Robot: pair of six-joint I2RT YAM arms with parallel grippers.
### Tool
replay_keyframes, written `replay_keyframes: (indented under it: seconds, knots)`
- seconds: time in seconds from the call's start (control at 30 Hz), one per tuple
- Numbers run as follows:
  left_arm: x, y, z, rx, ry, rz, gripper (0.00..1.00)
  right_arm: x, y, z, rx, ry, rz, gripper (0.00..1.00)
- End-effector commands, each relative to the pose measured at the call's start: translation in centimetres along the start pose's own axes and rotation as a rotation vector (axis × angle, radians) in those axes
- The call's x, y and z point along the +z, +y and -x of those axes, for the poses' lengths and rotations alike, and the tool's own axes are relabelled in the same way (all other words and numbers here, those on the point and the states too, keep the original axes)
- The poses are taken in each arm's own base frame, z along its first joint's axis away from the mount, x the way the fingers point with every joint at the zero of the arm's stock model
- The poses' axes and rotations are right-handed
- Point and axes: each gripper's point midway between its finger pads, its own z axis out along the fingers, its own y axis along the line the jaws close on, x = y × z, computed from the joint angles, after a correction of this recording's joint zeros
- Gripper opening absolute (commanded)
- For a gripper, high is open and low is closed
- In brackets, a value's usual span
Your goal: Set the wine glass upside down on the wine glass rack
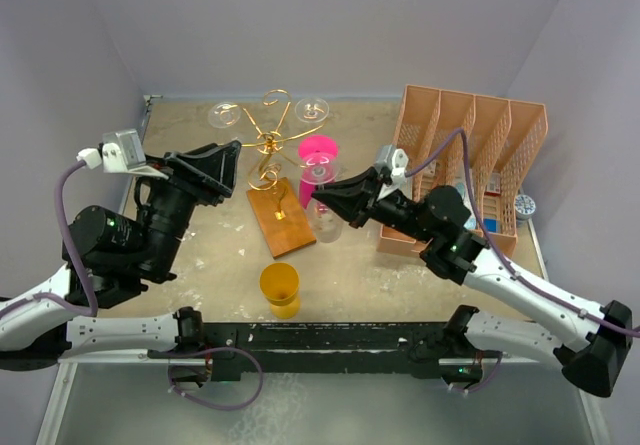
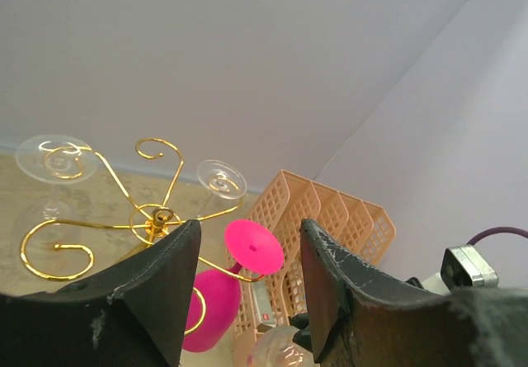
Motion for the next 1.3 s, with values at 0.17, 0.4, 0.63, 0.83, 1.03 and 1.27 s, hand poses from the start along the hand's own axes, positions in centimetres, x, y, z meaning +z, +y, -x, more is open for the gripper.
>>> replay_keyframes:
  seconds: [0.17, 0.4, 0.63, 0.83, 1.03, 1.27]
  knots:
    - [-0.5, 1.7, 0.3, 0.008, -0.006, 0.056, 0.49, 2.3, -0.2, 2.7, -0.043, -0.149, -0.202, 0.00]
    - [-0.6, 2.0, 0.5, 0.007, -0.011, 0.064, 0.49, 4.2, -0.5, 0.4, -0.002, -0.132, -0.266, 0.00]
    - [-0.9, 2.5, 0.6, 0.000, -0.010, 0.069, 0.49, 5.6, -1.5, -1.1, 0.020, -0.125, -0.316, 0.00]
    - [-0.9, 2.6, 0.6, 0.001, -0.012, 0.074, 0.49, 7.0, -1.9, -1.5, 0.026, -0.121, -0.331, 0.00]
    - [-0.9, 2.7, 0.7, 0.003, -0.013, 0.075, 0.49, 7.6, -2.8, -1.8, 0.041, -0.131, -0.385, 0.00]
    - [-1.0, 2.8, 0.8, 0.004, -0.015, 0.080, 0.49, 9.0, -2.4, -2.4, 0.042, -0.117, -0.354, 0.00]
